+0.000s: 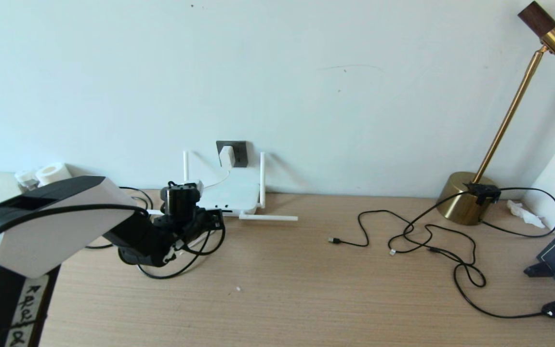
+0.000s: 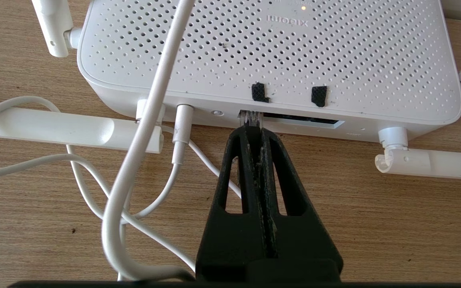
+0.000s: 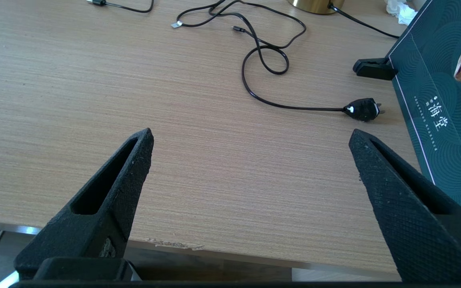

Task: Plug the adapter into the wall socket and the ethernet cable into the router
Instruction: Plug cable into router interface

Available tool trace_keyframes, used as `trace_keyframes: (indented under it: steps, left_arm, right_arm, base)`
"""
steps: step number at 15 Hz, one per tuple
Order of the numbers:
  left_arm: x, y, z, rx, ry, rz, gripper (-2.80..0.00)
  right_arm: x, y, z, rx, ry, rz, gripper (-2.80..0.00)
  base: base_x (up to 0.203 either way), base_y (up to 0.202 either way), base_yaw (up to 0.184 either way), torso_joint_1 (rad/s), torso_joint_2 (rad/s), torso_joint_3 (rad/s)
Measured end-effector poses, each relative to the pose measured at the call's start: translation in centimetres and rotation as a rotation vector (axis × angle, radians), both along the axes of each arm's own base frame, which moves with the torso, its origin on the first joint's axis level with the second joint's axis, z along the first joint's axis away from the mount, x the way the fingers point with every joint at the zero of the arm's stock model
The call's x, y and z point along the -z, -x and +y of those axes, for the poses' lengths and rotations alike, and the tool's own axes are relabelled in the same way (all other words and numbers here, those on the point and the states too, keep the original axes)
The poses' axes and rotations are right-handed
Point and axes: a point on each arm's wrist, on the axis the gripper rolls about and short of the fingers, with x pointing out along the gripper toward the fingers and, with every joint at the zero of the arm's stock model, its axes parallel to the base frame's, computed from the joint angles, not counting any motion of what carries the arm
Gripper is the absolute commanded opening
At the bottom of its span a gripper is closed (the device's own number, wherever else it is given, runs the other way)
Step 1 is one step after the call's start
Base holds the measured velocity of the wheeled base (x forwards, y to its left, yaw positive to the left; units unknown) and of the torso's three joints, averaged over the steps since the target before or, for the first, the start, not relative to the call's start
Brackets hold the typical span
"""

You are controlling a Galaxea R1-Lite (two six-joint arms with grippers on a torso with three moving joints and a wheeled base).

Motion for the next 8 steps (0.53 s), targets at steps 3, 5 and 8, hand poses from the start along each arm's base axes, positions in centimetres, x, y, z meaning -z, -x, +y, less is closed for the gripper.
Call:
trace_keyframes:
  steps: [3,5,8]
  left_arm:
    - [0.05,-0.03,-0.01,-0.001,-0.001,0.0,-2.8]
    - [0.02,-0.07,-0.01,-0.002,0.0,-0.001,-2.8]
    - [-0.06,-0.3,-0.06,-0.002,0.001,-0.009,-2.8]
  right_arm:
    - [0.0,0.0,0.0,0.0,0.0,0.0,0.0]
    - [0.0,0.0,0.0,0.001,0.0,0.0,0.0]
    - [0.0,0.0,0.0,0.0,0.0,0.0,0.0]
  base:
    - [0.0,0.0,0.0,0.0,0.0,0.0]
    - [0.0,0.0,0.0,0.0,0.0,0.0]
    - [0.0,0.0,0.0,0.0,0.0,0.0]
